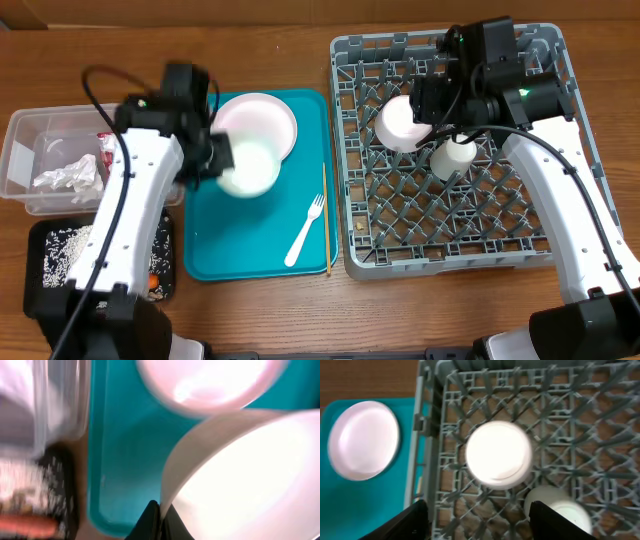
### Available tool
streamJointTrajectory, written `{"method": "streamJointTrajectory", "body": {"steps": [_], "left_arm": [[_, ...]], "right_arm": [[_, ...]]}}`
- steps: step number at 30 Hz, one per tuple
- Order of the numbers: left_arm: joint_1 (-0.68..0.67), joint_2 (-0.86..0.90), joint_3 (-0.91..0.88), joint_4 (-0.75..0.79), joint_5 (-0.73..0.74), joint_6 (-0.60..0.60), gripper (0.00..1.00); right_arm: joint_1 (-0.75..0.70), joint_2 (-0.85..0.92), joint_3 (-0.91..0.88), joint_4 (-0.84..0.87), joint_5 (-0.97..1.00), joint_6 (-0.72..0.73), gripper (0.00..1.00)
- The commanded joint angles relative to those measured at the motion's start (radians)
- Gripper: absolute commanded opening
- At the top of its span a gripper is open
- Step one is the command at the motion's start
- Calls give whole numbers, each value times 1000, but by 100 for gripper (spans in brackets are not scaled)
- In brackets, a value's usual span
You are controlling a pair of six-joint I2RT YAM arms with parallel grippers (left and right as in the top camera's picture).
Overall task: Sort waste into correct bins and load items into the dishwasher
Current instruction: 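Grasp the saucer rim with the left gripper and lift it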
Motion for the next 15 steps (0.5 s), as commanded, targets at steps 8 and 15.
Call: {"method": "streamJointTrajectory", "body": {"steps": [8,15], "left_arm": [[-227,7,244,149,67,-15,4],[-266,37,244,183,68,-15,4]], "right_arm": [[14,-2,8,-64,-499,-196,67],[87,-2,8,-58,-529,-270,67]]}}
